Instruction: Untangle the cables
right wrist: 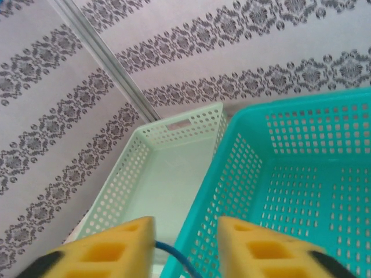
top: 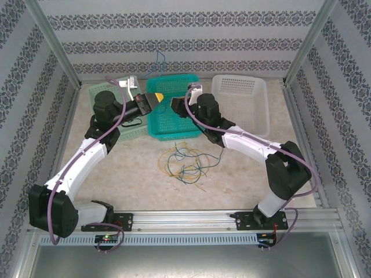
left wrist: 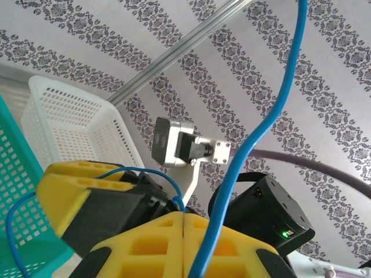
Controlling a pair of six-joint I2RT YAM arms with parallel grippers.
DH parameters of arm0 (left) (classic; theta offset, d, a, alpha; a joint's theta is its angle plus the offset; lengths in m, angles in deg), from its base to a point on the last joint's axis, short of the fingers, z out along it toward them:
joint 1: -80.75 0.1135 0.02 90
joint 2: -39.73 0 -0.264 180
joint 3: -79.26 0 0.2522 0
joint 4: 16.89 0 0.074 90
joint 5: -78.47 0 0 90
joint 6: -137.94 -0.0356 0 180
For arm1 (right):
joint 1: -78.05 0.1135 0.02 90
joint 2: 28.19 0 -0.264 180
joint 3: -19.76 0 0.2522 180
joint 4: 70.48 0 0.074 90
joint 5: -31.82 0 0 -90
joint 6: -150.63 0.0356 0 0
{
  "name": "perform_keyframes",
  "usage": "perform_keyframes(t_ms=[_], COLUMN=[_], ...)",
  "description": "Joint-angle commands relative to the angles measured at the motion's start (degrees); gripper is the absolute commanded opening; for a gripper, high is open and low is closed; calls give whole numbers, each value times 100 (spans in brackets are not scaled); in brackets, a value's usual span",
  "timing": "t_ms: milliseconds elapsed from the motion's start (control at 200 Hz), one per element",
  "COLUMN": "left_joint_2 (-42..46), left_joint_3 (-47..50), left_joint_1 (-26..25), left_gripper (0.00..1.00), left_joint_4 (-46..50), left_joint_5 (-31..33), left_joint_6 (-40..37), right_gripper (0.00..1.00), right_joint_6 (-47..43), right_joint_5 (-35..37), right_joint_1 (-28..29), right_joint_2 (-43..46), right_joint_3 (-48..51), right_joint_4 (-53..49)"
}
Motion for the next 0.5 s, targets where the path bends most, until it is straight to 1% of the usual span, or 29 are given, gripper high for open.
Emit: perform_keyframes(t_ms=[0, 95, 155, 230, 350, 430, 495], left_joint_2=[110, 93, 43, -4, 160, 268, 362], left_joint_3=[-353, -582, -646, -697, -845, -1049, -1091], left_joint_1=[56, 129, 125, 160, 227, 223, 224], left_gripper=[4, 4, 4, 4, 4, 5, 8], left_joint_4=[77, 256, 201, 228, 980, 1865, 2409], left_joint_5=[-110, -196, -243, -310, -6, 401, 969], left_joint_6=[-312, -434, -372, -379, -968, -1624, -2007], right_gripper=[19, 9, 0, 0, 0, 0, 0], right_joint_6=[-852, -1208, -1300, -1484, -2058, -2486, -2798], right_joint_5=[143, 471, 577, 667, 979, 1120, 1153], right_joint_1=[162, 178, 128, 106, 224, 383, 570], right_joint_2=[64, 271, 414, 561, 713, 733, 696], right_joint_3=[-244, -62, 122, 289, 328, 274, 161], right_joint_4=[-690, -1112, -1193, -1349, -2025, -2596, -3069])
